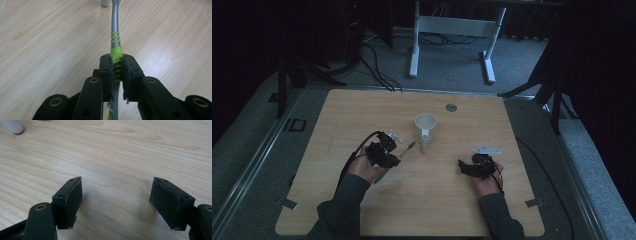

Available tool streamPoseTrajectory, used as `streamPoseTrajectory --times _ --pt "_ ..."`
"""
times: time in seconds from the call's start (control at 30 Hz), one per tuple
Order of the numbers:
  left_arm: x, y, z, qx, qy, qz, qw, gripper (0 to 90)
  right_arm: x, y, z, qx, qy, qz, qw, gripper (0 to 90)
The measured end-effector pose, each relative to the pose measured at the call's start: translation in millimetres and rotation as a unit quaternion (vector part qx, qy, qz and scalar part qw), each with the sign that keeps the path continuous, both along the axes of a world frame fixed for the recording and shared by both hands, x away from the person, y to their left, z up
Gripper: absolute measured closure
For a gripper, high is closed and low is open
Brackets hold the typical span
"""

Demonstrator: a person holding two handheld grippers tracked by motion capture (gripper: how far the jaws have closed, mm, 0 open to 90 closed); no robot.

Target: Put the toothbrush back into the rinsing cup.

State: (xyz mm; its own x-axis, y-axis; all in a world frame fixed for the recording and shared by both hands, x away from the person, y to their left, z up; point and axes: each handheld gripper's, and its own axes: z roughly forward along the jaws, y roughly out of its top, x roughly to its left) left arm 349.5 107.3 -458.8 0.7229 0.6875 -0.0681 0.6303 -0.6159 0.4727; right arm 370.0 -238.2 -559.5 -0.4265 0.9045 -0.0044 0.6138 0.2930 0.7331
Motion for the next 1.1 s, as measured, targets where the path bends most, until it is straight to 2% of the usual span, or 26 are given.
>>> streamPoseTrajectory --times 1.1 --pt "2.2 3.1 7.2 -0.044 -0.029 0.028 0.9982 79.5 -0.1 0.1 0.0 0.0 0.0 0.0 1.0 25.6"
